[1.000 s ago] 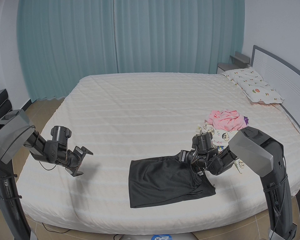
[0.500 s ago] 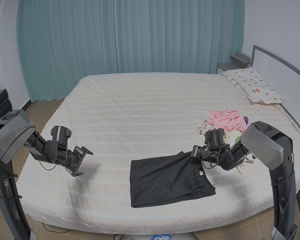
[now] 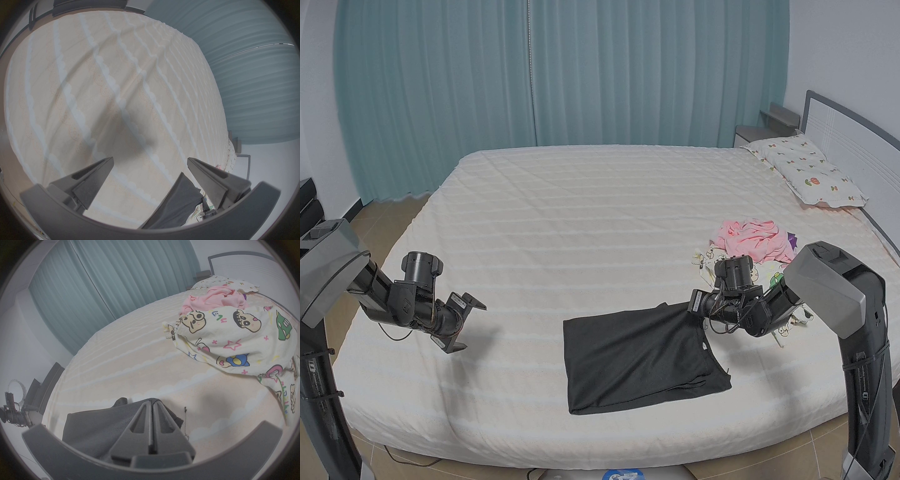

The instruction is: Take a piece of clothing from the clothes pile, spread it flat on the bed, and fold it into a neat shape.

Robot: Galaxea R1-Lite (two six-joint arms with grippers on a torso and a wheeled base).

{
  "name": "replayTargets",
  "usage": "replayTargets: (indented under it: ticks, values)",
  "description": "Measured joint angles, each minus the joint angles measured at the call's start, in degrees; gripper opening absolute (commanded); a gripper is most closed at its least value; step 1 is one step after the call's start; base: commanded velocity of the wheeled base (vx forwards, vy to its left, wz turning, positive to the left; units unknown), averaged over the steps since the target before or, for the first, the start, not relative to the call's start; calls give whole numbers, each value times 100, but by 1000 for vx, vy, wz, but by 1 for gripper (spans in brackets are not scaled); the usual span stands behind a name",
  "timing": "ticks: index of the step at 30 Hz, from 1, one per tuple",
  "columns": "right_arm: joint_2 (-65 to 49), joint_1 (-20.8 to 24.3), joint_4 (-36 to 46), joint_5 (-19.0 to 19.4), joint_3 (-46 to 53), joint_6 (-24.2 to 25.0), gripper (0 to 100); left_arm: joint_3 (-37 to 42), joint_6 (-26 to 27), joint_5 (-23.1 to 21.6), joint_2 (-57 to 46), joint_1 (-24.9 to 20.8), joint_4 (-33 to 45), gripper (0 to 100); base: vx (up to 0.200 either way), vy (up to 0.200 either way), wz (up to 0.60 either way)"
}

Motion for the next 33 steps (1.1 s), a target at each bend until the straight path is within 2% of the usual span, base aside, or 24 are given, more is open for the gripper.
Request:
replayTargets:
  ticks: [1, 6, 11, 18, 21, 28, 33]
  values:
    - [6, -13, 12, -5, -9, 0, 100, 0, 0, 0, 0, 0, 0, 100, 0, 0, 0]
    - [-6, -61, -50, -5, 33, 28, 100, 0, 2, 2, 0, 0, 0, 100, 0, 0, 0]
    - [-269, -50, -91, 84, 297, 343, 100, 0, 0, 0, 0, 0, 0, 100, 0, 0, 0]
    - [-830, 11, -189, 610, 1413, 545, 100, -2, 0, 0, 0, 0, -1, 100, 0, 0, 0]
    - [-1028, 52, -490, 785, 2036, 578, 100, -7, -5, 0, 0, 0, -1, 100, 0, 0, 0]
    - [-1229, 190, -1898, 1137, 3326, 625, 100, -7, -7, 2, 0, 0, 2, 100, 0, 0, 0]
    - [-1232, 257, -2041, 1291, 3682, 635, 100, -9, -9, 0, 0, 0, 2, 100, 0, 0, 0]
